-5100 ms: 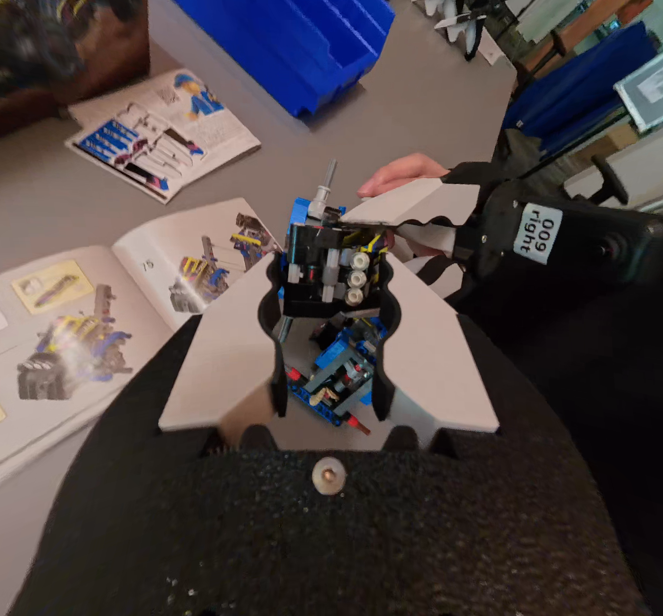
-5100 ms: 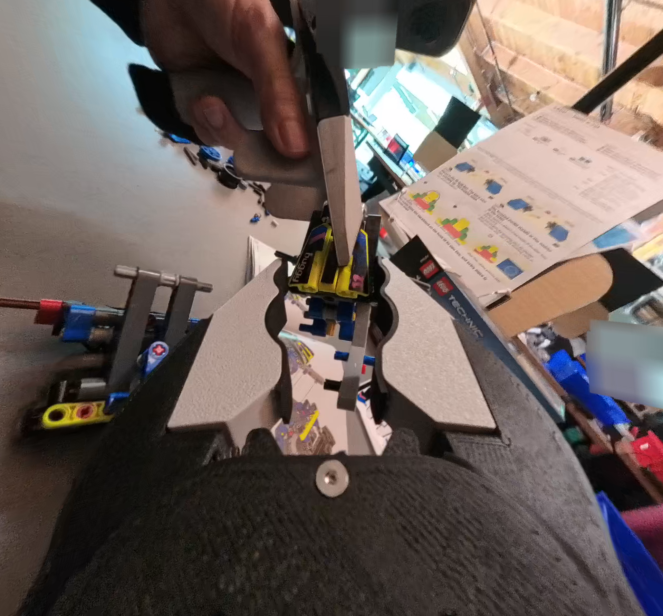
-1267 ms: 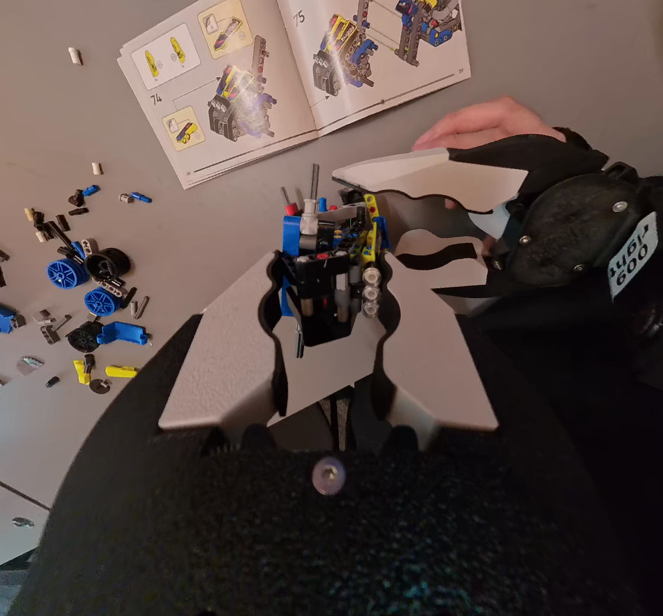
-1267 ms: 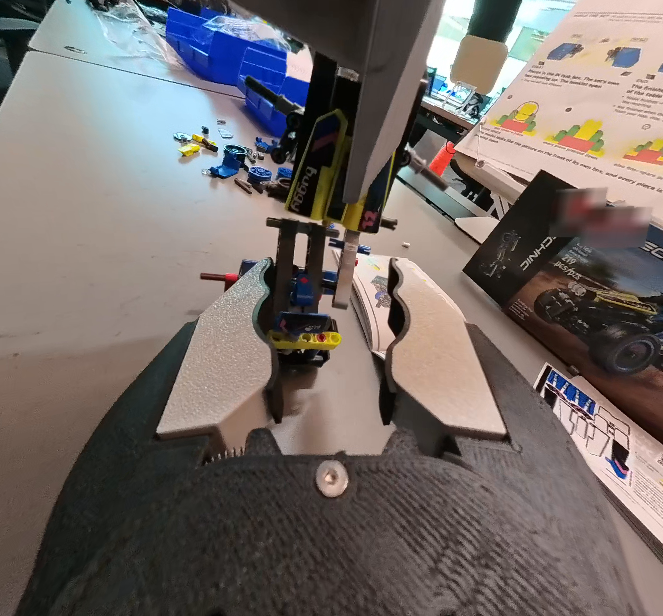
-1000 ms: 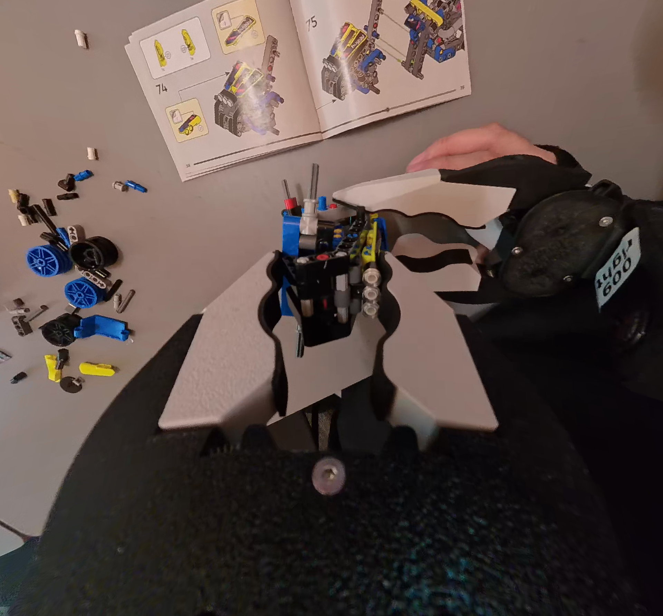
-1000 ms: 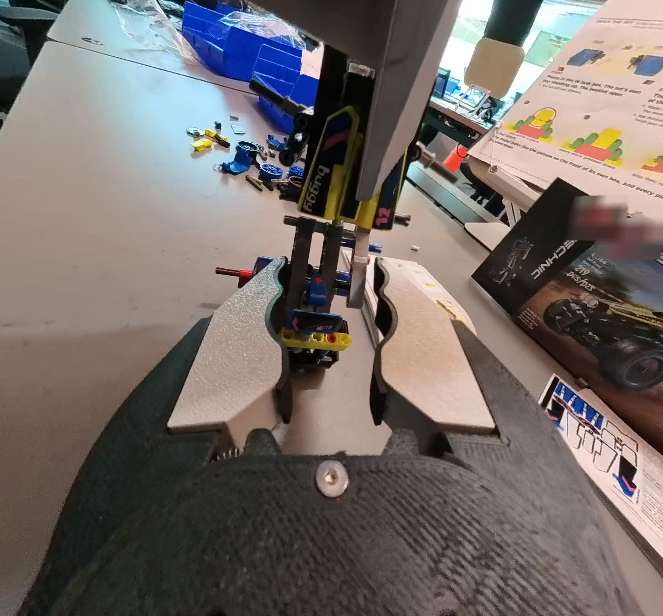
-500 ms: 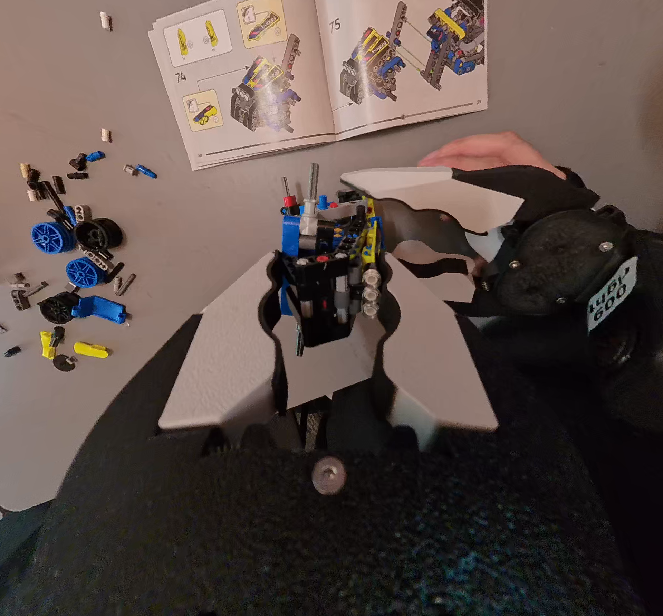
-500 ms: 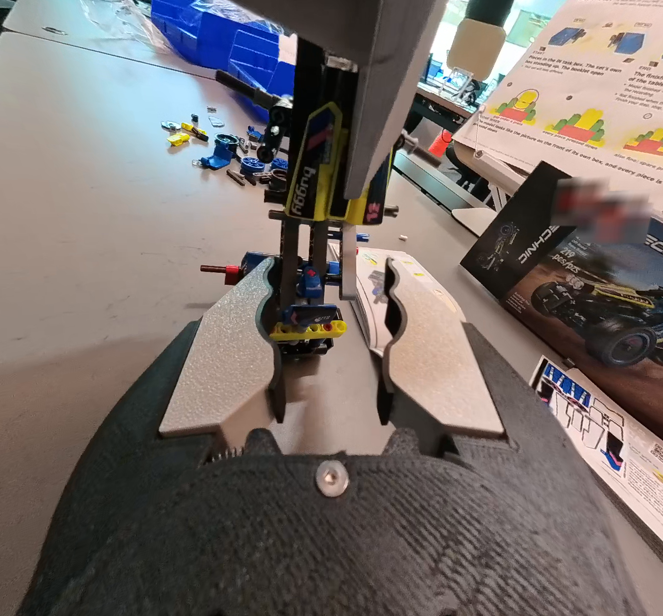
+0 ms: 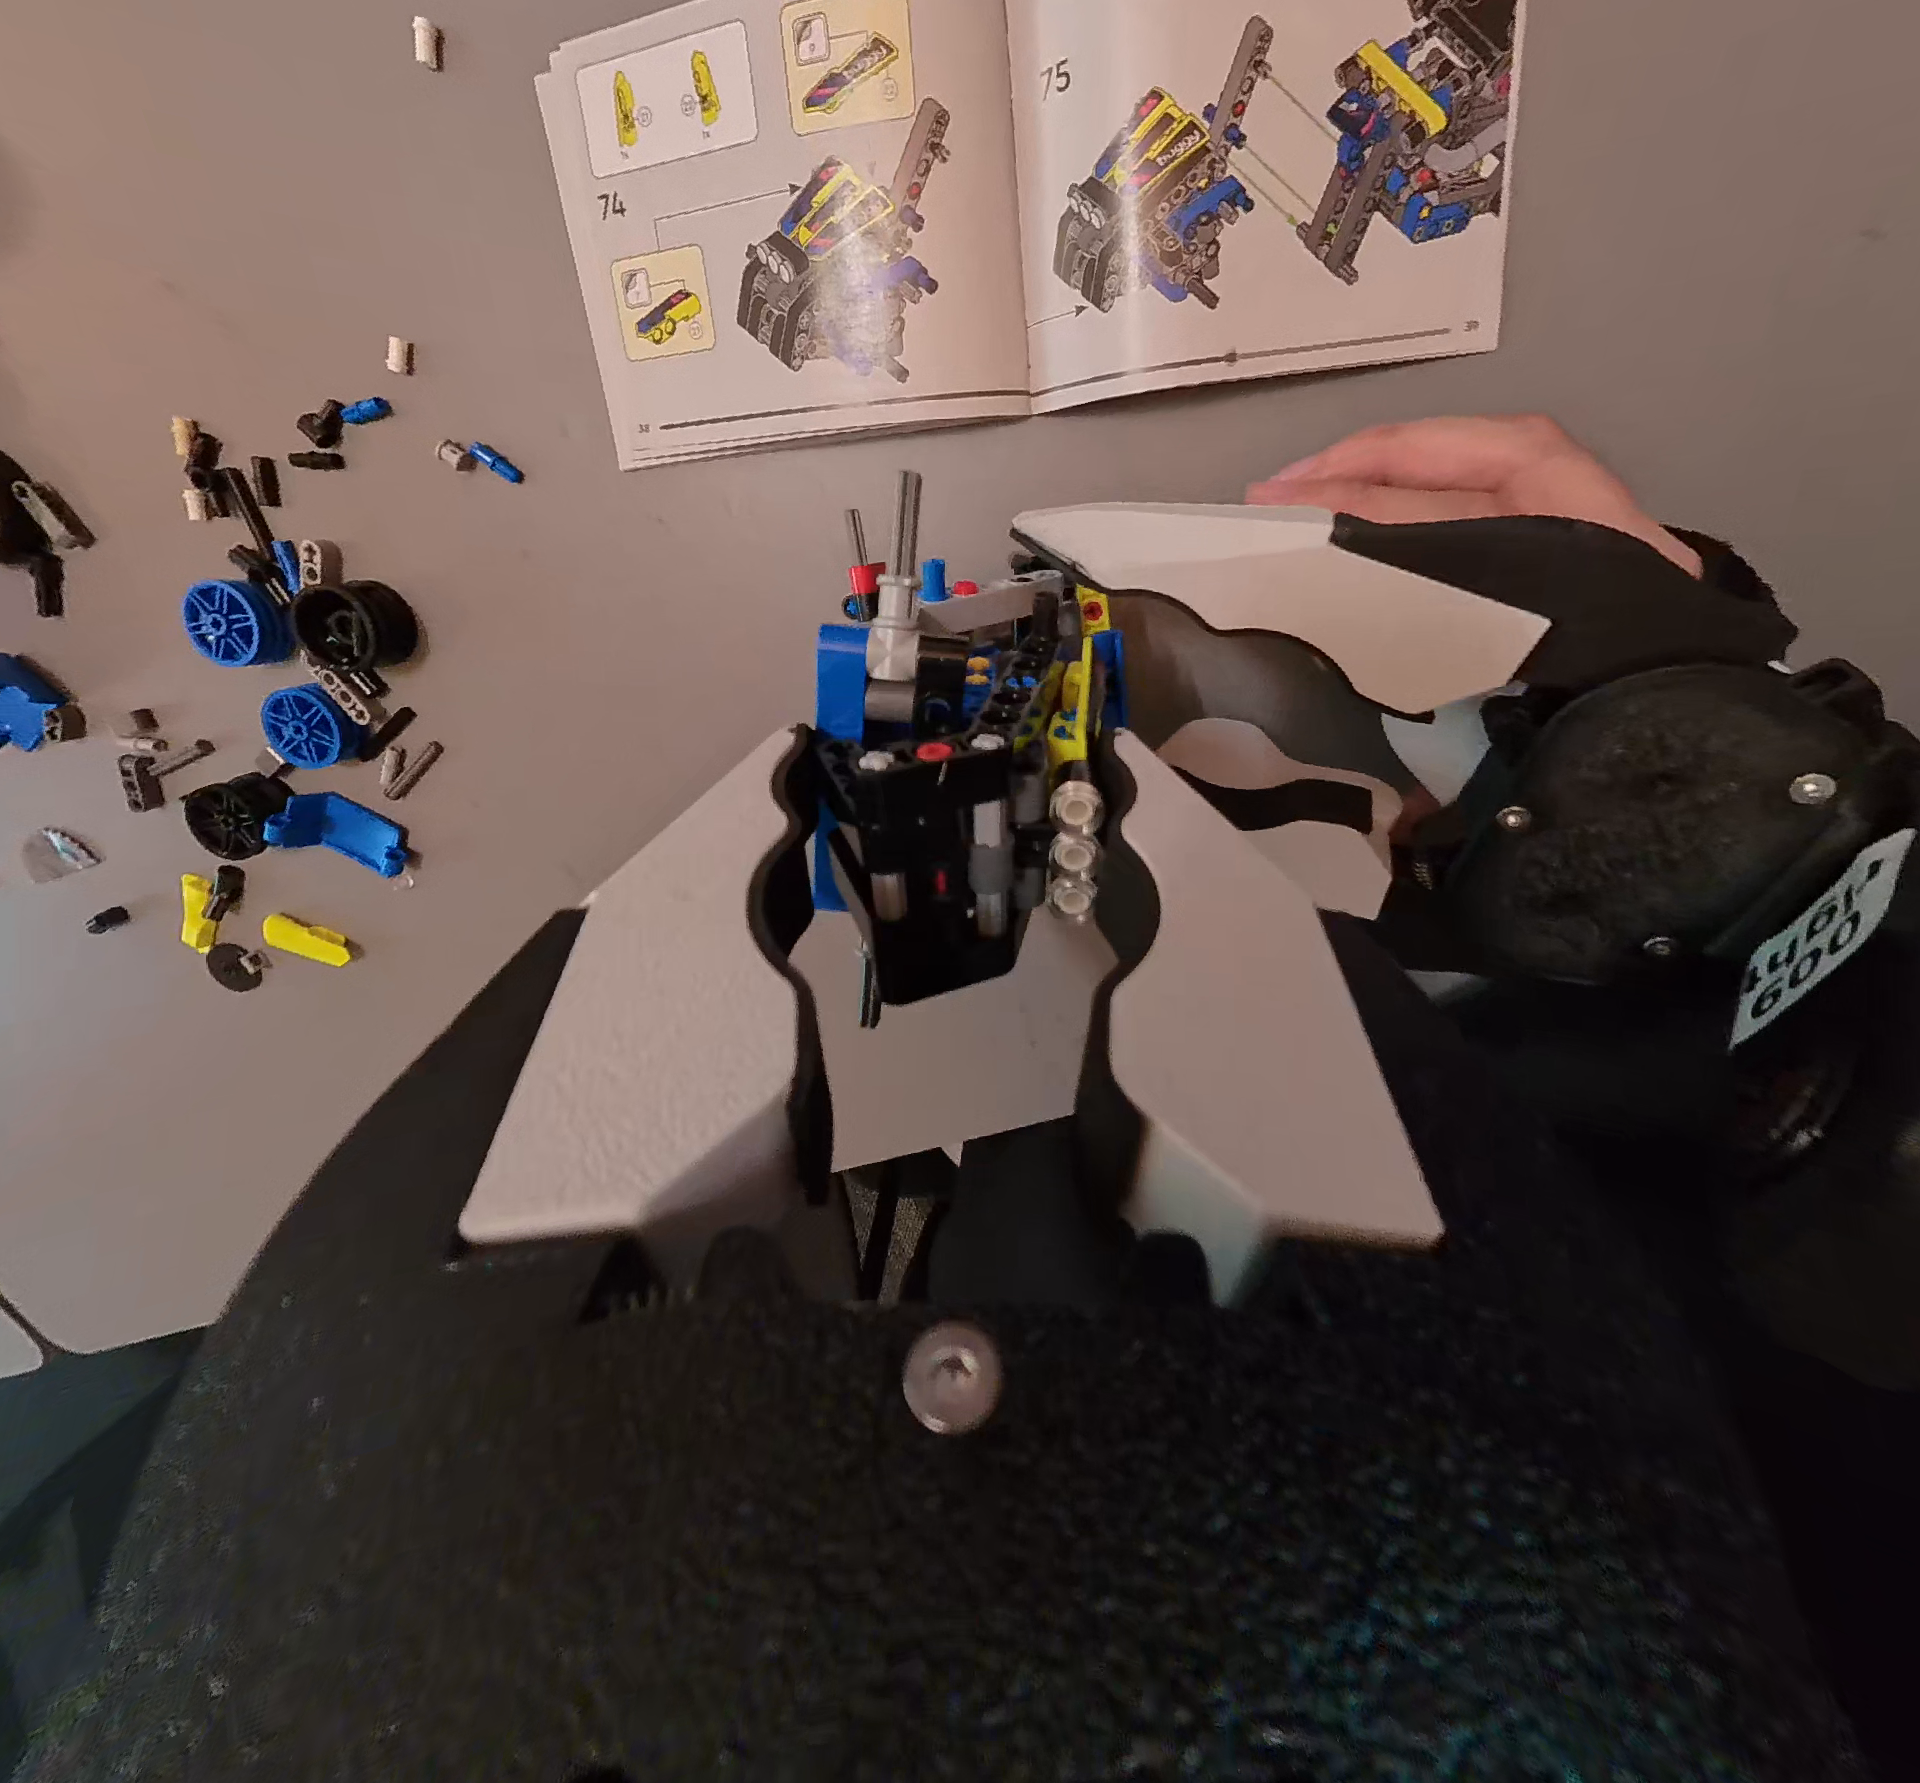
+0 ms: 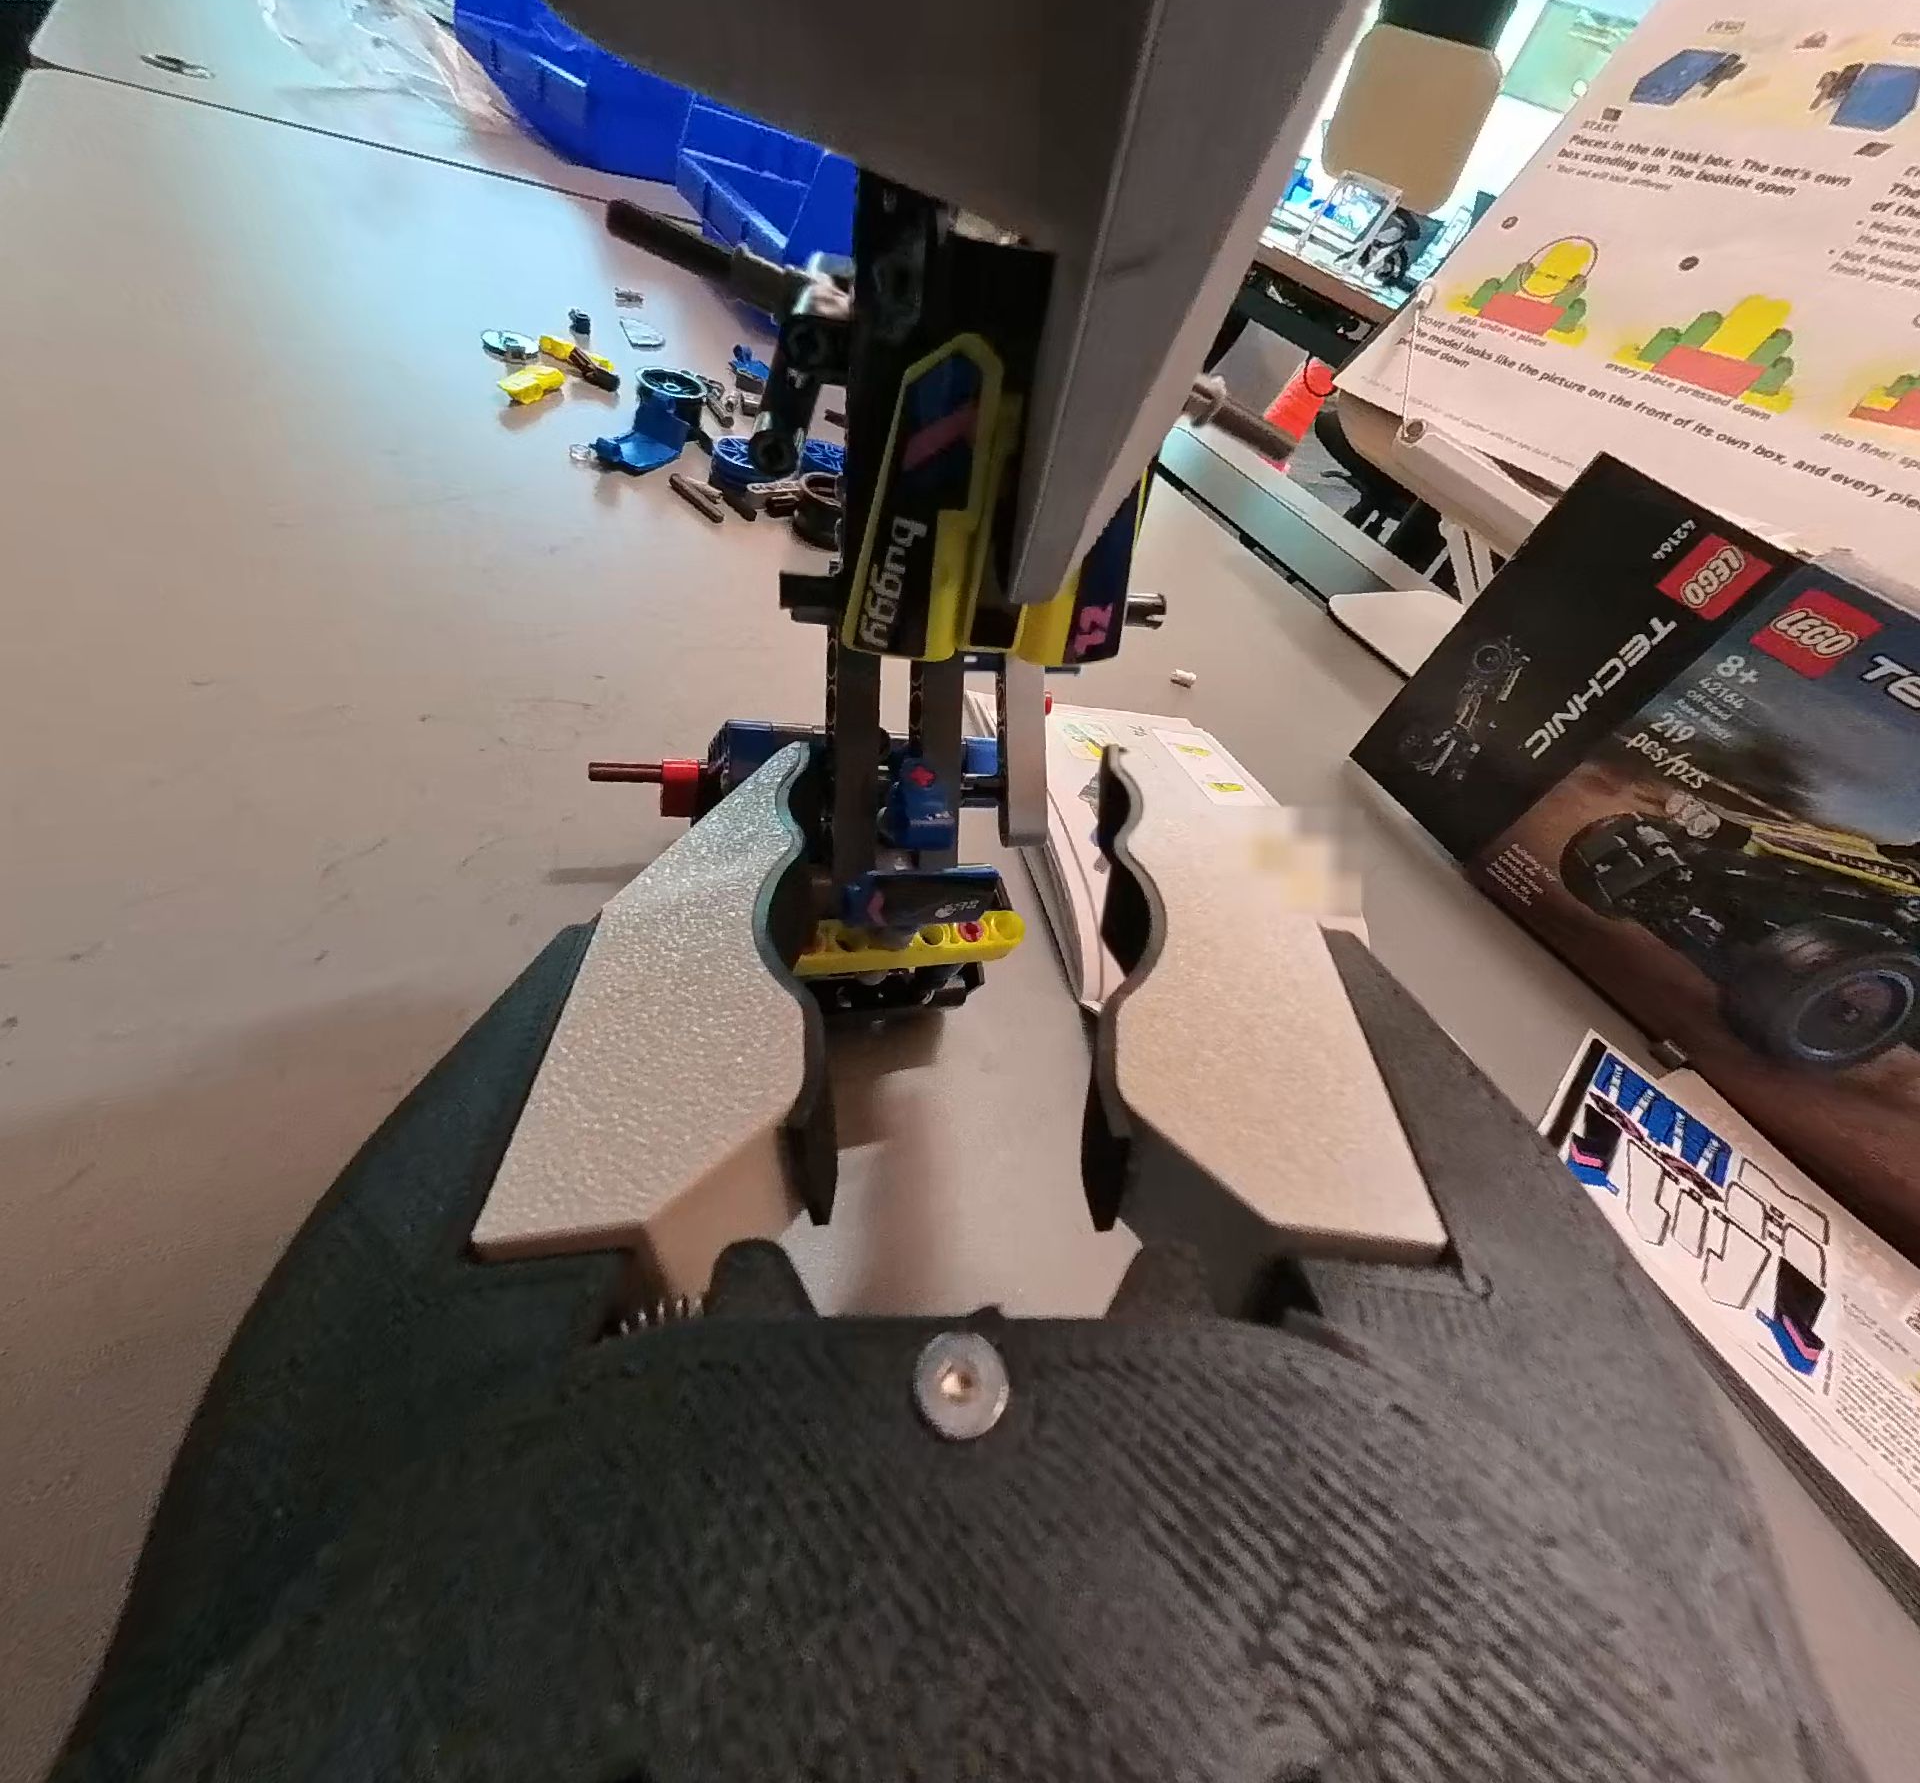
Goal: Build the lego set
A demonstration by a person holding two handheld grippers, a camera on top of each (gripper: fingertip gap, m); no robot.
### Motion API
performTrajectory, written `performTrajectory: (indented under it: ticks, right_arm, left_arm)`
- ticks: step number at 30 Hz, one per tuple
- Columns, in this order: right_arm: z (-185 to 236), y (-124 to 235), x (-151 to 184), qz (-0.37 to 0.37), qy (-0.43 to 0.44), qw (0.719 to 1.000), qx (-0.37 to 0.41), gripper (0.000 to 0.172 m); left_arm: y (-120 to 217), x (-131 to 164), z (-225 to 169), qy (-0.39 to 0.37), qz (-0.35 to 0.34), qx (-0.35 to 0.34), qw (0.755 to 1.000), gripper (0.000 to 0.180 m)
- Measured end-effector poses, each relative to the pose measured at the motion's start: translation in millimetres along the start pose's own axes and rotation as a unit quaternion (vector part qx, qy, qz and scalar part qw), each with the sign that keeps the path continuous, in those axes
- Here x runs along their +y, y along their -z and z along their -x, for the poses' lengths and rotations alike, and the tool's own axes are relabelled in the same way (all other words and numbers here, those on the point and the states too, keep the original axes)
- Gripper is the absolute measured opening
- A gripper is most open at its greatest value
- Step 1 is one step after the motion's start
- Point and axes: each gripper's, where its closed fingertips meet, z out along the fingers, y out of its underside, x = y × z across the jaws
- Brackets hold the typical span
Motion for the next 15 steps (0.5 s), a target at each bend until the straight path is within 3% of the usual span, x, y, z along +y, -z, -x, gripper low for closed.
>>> performTrajectory:
  ticks: [6, 15]
  right_arm:
    - [1.2, -0.1, 0.0, 0.0, 0.003, 1.0, -0.002, 0.046]
    - [-6.8, -1.0, 1.3, 0.005, -0.021, 1.0, 0.012, 0.062]
  left_arm:
    - [2.8, 1.6, -2.5, 0.025, 0.002, -0.005, 1.0, 0.05]
    - [1.9, -2.2, -4.8, 0.016, 0.026, -0.015, 0.999, 0.05]
